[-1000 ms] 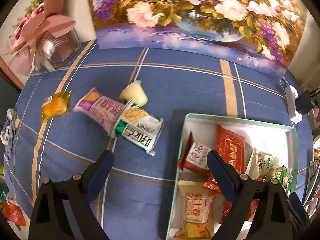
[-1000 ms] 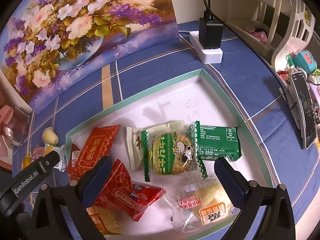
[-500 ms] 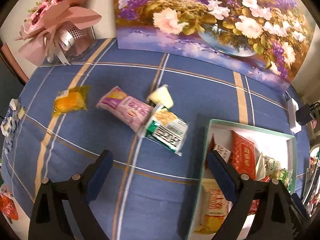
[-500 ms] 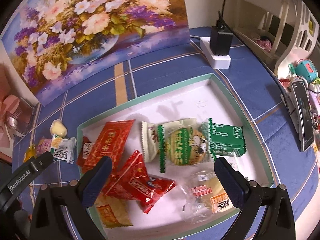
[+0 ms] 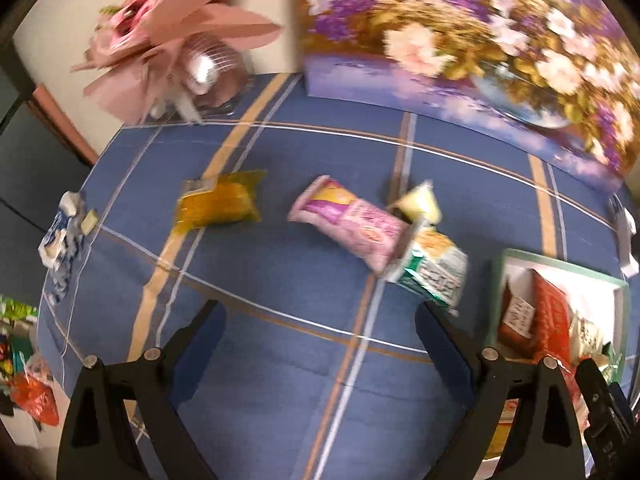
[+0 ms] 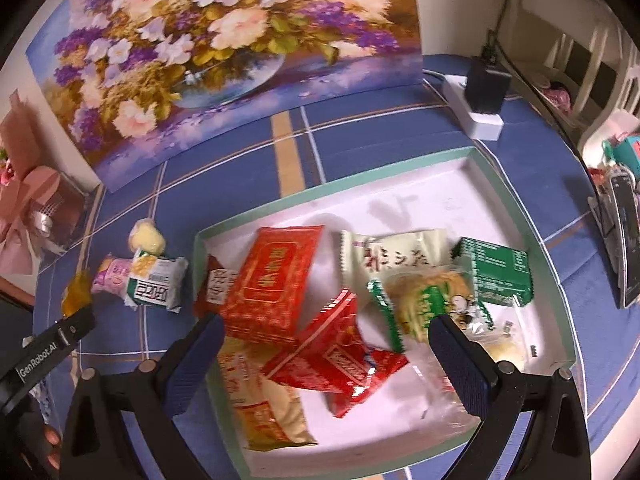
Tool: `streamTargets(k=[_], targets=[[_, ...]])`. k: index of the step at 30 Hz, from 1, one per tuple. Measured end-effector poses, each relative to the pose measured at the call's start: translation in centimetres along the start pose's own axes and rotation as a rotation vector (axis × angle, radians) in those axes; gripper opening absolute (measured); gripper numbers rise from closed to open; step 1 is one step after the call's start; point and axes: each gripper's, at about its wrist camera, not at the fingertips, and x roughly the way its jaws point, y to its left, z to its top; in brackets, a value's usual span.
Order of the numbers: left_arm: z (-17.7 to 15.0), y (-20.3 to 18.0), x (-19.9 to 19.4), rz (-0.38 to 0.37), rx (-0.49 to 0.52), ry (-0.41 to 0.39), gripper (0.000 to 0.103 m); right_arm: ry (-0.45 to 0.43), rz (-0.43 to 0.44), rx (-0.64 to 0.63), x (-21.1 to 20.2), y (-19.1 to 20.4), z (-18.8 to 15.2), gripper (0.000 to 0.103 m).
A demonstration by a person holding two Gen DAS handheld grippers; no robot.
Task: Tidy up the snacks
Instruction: 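Move both open tools back over the snack pile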
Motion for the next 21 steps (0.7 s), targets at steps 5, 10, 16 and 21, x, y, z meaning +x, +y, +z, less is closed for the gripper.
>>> streamTargets(k=[5,10,16,21], targets=[[0.3,2.9,0.1,0.039,-0.058,-0.001,0.096,-0.013,0.0,-0.041,-0.2,2.1,-0.2,0.103],[0.4,5.6,0.2,0.044,-0.115,0.0,0.096,-0.01,0.008,-0.056,0.1,3.8,-0.5,0.103],[0.4,7.7,0.5,0.078,-0.149,0.0,0.096,-0.005,0.051,-0.051,0.3,5.5,-1.1,0.103],[0.9,9.6,0.9,0.059,-0.176,0.007,0.096,-0.012,0.078,-0.057,0.4,6.7,-1.2,0.103]])
